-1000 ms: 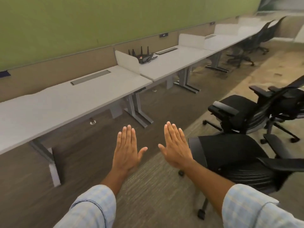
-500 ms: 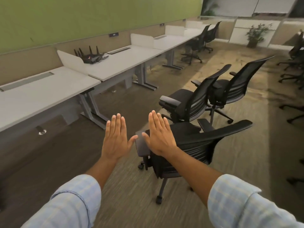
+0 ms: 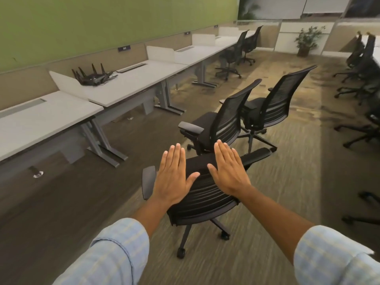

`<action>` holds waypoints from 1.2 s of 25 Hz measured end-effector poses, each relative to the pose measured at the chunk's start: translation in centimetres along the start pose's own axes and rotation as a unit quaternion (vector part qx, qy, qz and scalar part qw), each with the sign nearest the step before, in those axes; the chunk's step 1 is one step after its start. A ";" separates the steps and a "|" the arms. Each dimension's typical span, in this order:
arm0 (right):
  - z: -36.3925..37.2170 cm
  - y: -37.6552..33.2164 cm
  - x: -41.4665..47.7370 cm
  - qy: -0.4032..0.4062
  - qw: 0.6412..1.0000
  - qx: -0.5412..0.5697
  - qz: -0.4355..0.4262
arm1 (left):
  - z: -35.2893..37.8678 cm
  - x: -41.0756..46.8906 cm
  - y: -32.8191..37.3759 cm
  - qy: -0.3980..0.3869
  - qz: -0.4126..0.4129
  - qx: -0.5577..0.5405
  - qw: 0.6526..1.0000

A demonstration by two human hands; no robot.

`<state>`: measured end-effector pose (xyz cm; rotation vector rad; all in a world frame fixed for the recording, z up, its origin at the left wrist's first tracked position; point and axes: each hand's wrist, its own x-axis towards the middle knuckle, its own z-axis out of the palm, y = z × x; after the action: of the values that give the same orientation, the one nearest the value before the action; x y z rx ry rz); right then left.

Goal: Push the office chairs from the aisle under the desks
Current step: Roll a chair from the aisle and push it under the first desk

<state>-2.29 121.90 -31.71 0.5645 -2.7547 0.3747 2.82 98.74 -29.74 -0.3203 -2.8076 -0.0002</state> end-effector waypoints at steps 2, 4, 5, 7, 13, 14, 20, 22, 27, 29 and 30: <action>0.0 3.2 -0.1 -0.011 1.000 -0.011 0.006 | 0.4 0.6 1.2 -0.016 0.010 -0.021 1.000; -0.1 6.4 -0.1 -0.034 0.999 -0.029 0.005 | 1.0 1.1 1.8 -0.048 0.005 -0.054 0.997; -0.2 7.9 -0.2 -0.047 0.998 -0.042 -0.003 | 1.2 1.2 2.0 -0.068 0.002 -0.063 0.996; -0.4 10.2 0.0 -0.082 0.995 -0.059 -0.026 | 1.7 1.3 2.1 -0.105 0.002 -0.062 0.992; 0.4 10.9 1.2 -0.109 0.988 -0.081 -0.070 | 2.5 1.5 1.2 -0.071 0.016 -0.021 0.997; 0.5 10.7 1.3 -0.104 0.989 -0.080 -0.071 | 2.6 1.4 0.9 -0.066 0.021 -0.019 0.997; 1.2 7.2 2.7 -0.076 0.991 -0.075 -0.085 | 3.3 0.2 -3.1 -0.071 0.011 -0.045 0.996; 2.0 5.9 2.5 -0.037 0.992 -0.080 -0.087 | 3.5 -0.3 -4.4 -0.069 0.015 -0.036 0.997; 3.3 3.8 2.7 0.018 0.990 -0.108 -0.092 | 3.5 -1.3 -6.7 -0.069 0.017 -0.044 0.996; 3.6 2.9 3.2 0.026 0.989 -0.112 -0.095 | 3.5 -1.5 -7.7 -0.067 0.020 -0.048 0.996; 3.8 2.4 3.4 0.028 0.988 -0.114 -0.097 | 3.4 -1.6 -8.2 -0.070 0.018 -0.052 0.996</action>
<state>-7.15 121.72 -34.55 0.7399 -2.6116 0.0280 1.43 90.48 -33.22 -0.4090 -2.9466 -0.1199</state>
